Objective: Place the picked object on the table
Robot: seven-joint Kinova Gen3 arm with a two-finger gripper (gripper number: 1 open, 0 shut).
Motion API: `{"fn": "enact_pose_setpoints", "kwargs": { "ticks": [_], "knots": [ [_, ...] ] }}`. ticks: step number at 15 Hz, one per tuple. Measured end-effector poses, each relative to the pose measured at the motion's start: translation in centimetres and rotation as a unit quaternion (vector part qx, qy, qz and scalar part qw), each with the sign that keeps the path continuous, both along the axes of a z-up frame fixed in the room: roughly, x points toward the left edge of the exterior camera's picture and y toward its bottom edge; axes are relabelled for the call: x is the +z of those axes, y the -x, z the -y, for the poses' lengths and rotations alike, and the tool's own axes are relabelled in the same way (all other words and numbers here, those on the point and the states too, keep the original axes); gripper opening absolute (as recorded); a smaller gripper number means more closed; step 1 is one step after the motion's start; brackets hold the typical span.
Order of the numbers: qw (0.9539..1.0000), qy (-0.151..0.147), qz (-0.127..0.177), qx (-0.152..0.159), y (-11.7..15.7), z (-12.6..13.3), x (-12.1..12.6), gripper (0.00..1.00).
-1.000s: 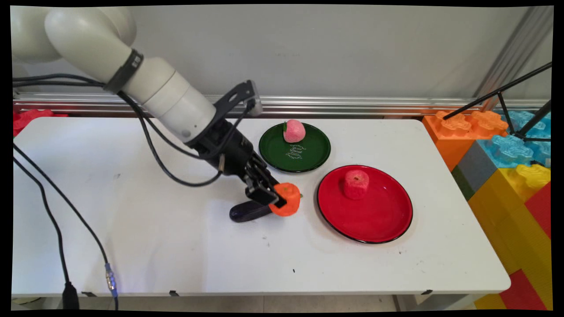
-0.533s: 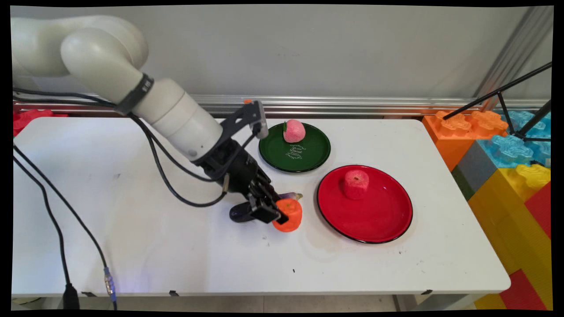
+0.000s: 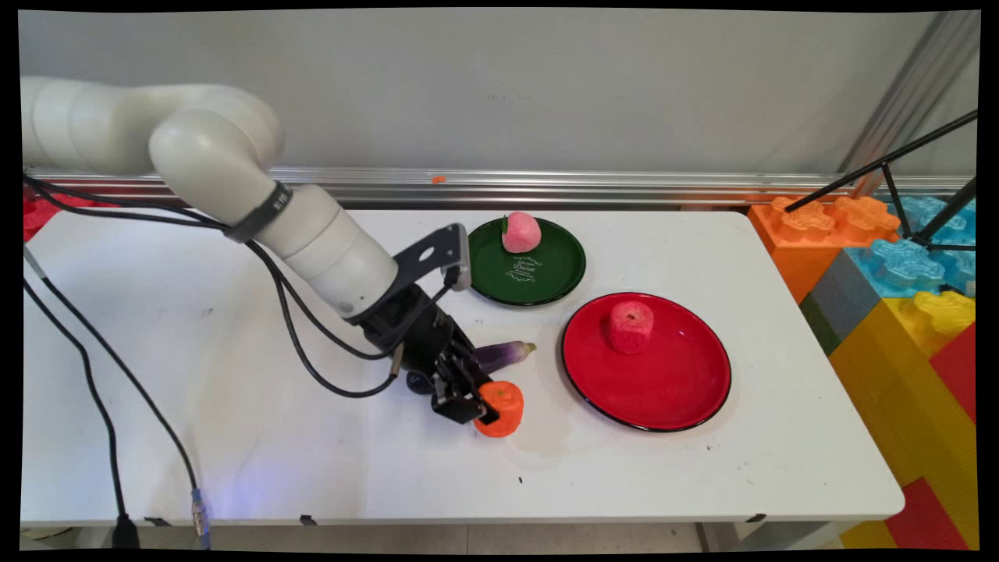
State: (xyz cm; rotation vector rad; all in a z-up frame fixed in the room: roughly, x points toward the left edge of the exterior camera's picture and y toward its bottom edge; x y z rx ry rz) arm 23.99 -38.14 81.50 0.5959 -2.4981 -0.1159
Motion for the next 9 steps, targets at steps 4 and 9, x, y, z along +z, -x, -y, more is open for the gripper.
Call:
{"fn": "enact_pose_setpoints", "kwargs": {
  "ticks": [4,9],
  "knots": [
    [0.9999,0.003,0.001,-0.010,0.1,0.3,-1.7,0.00],
    [0.9998,0.010,-0.001,-0.017,0.5,0.6,-2.6,0.00]
  ]
}}
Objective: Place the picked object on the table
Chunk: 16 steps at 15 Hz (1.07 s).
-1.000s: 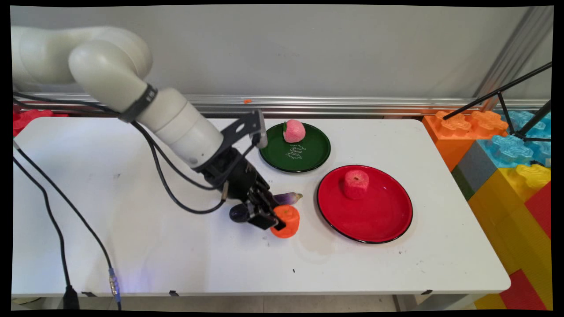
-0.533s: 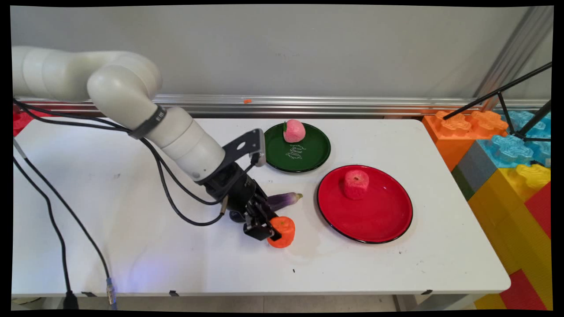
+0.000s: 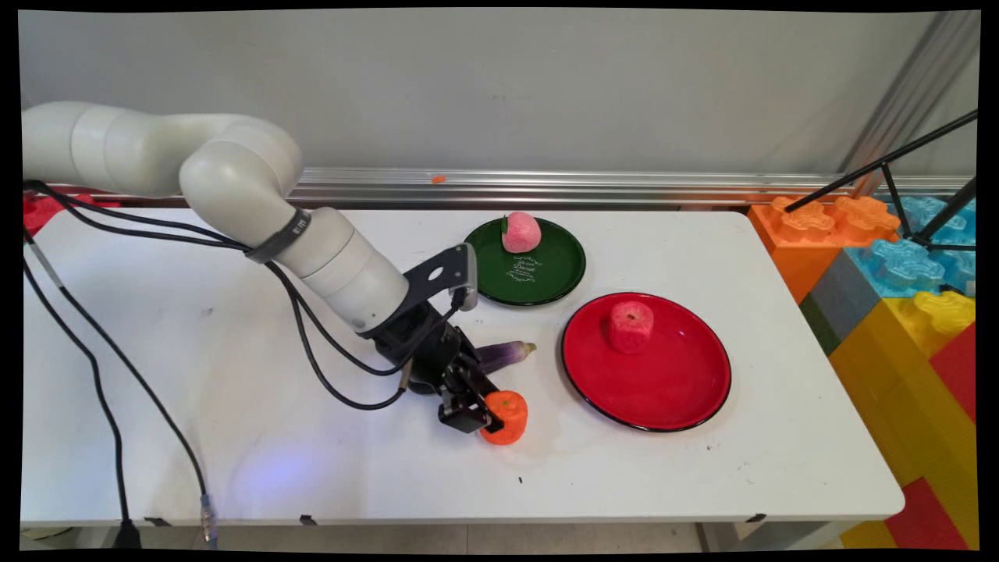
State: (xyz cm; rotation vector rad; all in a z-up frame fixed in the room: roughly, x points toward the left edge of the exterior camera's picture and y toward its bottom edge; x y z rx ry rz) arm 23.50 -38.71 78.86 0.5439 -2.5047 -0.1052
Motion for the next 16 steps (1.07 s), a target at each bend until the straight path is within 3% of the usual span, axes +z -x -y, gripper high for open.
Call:
{"fn": "enact_pose_setpoints", "kwargs": {
  "ticks": [16],
  "knots": [
    [0.9997,0.016,-0.001,-0.017,0.1,0.6,-2.0,0.00]
  ]
}}
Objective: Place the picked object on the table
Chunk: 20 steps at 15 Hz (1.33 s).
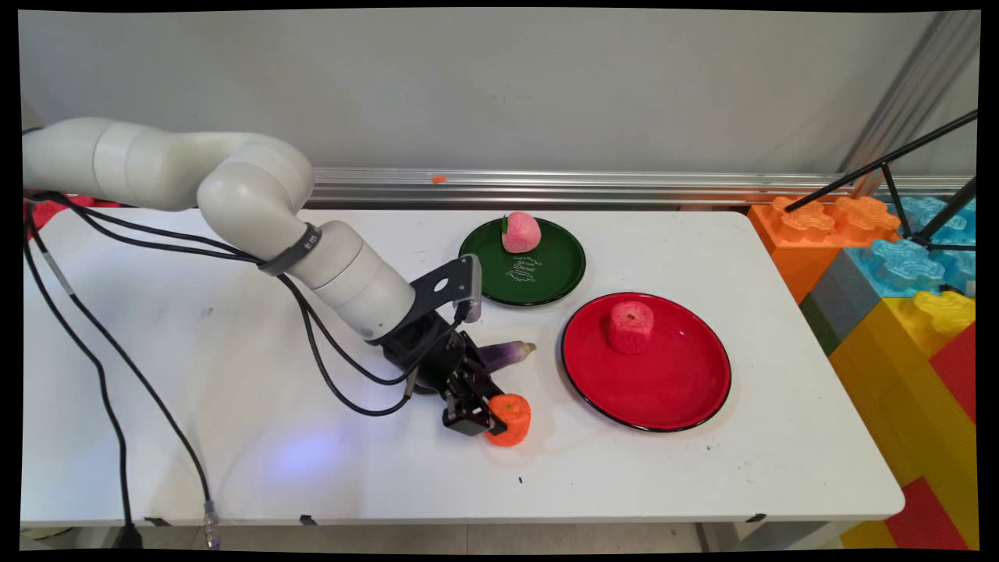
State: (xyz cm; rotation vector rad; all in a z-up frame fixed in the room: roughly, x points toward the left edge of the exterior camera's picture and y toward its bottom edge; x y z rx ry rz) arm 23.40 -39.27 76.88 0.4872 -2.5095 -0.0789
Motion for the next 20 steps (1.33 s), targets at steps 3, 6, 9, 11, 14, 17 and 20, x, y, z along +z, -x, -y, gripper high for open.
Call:
{"fn": "enact_pose_setpoints", "kwargs": {
  "ticks": [3,6,9,11,14,17,20],
  "knots": [
    [1.0000,0.002,0.002,-0.003,-0.2,0.1,-0.4,0.00],
    [1.0000,0.003,0.003,-0.005,-0.4,0.2,-0.7,0.00],
    [0.9999,0.005,0.005,-0.008,-0.6,0.3,-1.1,0.00],
    [0.9999,0.007,0.005,-0.009,-0.7,0.3,-1.2,0.00],
    [0.9999,0.008,0.006,-0.011,-0.9,0.5,-1.5,0.00],
    [0.9998,0.013,0.006,-0.015,-0.9,0.6,-1.5,1.00],
    [0.9995,0.018,0.004,-0.027,-0.9,0.6,-1.4,1.00]
  ]
}}
